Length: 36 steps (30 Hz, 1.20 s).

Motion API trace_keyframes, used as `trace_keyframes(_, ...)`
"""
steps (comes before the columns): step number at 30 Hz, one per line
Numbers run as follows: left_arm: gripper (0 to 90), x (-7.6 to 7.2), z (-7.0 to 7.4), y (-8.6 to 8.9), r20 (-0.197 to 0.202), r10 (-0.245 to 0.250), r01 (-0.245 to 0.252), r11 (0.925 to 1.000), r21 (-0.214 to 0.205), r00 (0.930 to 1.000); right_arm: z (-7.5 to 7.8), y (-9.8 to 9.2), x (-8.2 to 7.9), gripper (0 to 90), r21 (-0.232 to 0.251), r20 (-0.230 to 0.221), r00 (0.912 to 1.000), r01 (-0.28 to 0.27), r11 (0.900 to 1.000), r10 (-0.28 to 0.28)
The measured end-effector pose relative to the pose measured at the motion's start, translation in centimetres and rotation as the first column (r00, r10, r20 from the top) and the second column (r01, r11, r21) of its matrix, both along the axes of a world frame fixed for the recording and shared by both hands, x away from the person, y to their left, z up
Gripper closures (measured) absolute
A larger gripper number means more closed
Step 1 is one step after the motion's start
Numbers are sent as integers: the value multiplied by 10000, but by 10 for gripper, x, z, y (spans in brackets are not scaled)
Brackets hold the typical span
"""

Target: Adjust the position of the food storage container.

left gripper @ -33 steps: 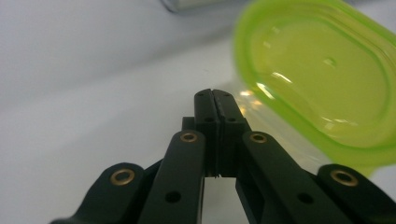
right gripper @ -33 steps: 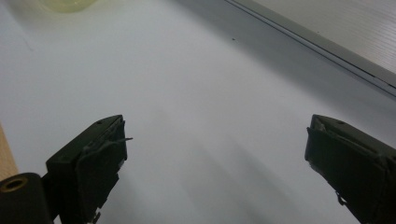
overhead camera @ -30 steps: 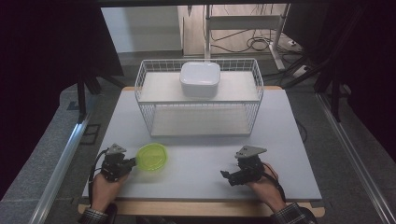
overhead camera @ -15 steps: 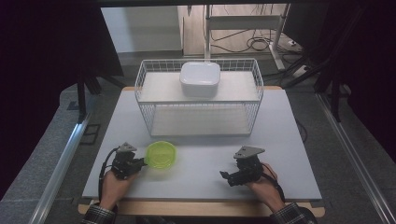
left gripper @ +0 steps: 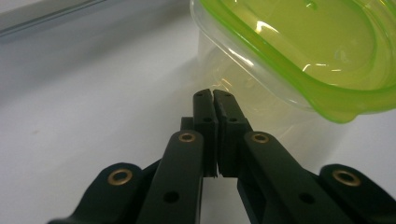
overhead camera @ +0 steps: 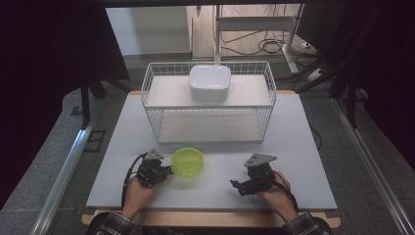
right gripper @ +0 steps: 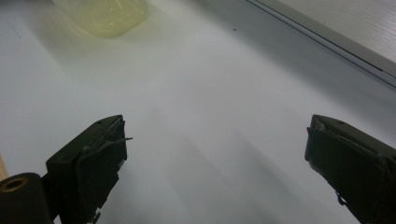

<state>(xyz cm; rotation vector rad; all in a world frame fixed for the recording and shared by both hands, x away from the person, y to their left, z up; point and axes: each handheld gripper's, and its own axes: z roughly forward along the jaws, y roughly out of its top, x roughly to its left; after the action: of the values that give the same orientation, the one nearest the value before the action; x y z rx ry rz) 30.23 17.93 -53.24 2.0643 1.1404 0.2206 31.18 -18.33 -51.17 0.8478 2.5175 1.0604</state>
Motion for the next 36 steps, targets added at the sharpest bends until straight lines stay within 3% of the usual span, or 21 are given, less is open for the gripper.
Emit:
trace_keyframes(16,873,0,-4,-51,115,-1159,1157,9931,172,9932,-1,1,0,57,-29,-32,10000,-68,10000,68)
trace_keyframes(21,848,-1,-3,-53,205,-1224,1214,9916,454,9923,-1,1,0,57,-11,-52,9999,-90,10000,90)
trace_keyframes(23,810,-1,-1,-49,279,-1072,1060,9935,425,9938,-1,0,0,57,10,-51,9999,-86,10000,86)
trace_keyframes(28,606,-5,4,-37,472,-683,659,9966,501,9966,0,0,0,56,89,-81,9999,-63,9999,64)
trace_keyframes(36,318,-15,12,-20,924,-444,441,9990,49,9947,2,-1,0,55,308,-43,10000,-81,9995,83)
